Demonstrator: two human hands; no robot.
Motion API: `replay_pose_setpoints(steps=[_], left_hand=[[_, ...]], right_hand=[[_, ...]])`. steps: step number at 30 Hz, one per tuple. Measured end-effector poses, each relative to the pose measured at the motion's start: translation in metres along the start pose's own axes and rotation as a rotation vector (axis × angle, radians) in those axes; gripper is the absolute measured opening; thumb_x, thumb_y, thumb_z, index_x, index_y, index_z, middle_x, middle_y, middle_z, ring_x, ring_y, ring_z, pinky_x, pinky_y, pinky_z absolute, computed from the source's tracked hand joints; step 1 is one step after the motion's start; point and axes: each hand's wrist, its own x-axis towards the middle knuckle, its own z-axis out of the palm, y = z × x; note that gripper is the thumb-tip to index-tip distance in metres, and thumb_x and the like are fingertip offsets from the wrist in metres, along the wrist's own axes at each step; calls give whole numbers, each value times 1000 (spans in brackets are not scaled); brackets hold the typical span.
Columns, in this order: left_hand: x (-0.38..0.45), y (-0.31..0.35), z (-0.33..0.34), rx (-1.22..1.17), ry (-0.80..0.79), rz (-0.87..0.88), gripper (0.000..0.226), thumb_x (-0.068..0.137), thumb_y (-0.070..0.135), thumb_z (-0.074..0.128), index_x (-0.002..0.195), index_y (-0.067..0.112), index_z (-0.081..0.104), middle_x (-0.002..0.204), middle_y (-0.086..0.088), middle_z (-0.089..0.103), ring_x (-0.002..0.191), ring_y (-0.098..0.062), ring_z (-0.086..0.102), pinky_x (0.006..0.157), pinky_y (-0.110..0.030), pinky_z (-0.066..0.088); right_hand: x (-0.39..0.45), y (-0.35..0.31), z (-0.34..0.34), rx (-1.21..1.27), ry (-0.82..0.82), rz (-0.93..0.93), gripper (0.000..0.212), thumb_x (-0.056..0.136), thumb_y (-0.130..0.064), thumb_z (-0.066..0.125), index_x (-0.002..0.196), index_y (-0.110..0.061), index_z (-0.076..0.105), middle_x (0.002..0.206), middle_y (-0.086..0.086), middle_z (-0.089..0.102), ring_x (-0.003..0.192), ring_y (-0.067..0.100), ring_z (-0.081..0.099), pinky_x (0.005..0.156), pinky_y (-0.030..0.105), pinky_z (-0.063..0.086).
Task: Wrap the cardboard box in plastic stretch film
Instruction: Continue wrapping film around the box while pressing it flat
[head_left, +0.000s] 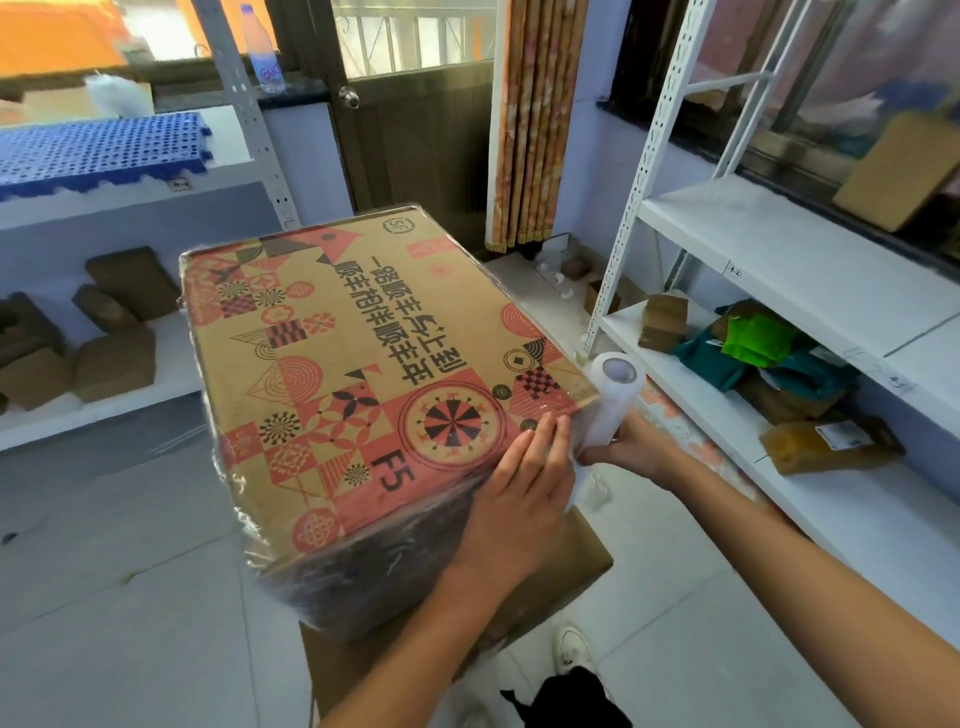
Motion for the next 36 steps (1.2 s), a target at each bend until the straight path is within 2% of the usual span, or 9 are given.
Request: replay_pose_setpoints(steps=[3,6,10,15,19,22,29,33,36], left_hand=[[1,0,-1,-38,18,14,28,88,12,50,112,3,62,137,-17,42,130,-29,38,117,-38,17],[-4,1,-6,-58,14,8,26,91,9,43,112,3,56,138,-18,40,131,-29,36,116,-39,15],[-8,-6,-6,-29,12,21,29,85,13,56,113,4,58,139,-17,39,132,-29,36,117,-39,14],[-11,-8,-1,-8,-4,44,35,81,17,65,113,5,57,140,-17,40,132,-29,36,116,-39,17],[-12,-5,-3,57,-41,68,30,82,20,62,109,8,67,139,-15,47,133,-29,36,115,-39,19],[-13,-2,-8,12,-58,48,27,81,22,66,105,11,69,136,-14,52,131,-28,38,112,-39,26],[11,-3,-32,59,107,-239,41,89,24,54,125,7,47,134,-16,44,126,-29,40,114,-41,20],[15,-29,-53,106,-142,-483,58,81,45,59,125,8,55,132,-19,48,128,-36,38,114,-51,12],[6,-33,-59,115,-208,-300,53,83,46,64,124,13,62,127,-14,60,120,-36,53,105,-55,32]], right_hand=[[-6,1,3,17,40,0,48,76,1,74,120,3,55,101,8,59,89,16,57,61,0,42],[-10,2,11,21,92,-42,51,75,7,72,121,2,51,106,6,55,96,15,53,71,6,44],[-8,-2,11,64,48,-36,45,73,5,74,108,-12,52,91,-6,58,88,11,57,67,8,47],[-1,4,13,-15,47,-13,54,75,-1,75,122,-3,49,109,8,56,102,19,54,85,23,46],[1,10,4,52,-27,17,48,73,-4,77,117,-1,57,94,-3,62,107,30,59,68,6,47],[1,13,2,50,-35,8,49,73,-6,78,117,-2,58,108,12,65,107,30,60,66,8,48],[4,13,3,39,-60,-74,51,73,-13,80,117,-16,54,98,-9,59,85,1,58,65,6,48],[8,20,4,33,-43,-98,49,72,-21,81,108,-32,51,96,-18,55,89,3,57,60,3,46],[12,22,1,19,-84,-71,42,71,-22,82,96,-35,52,90,-18,56,82,0,59,61,4,46]])
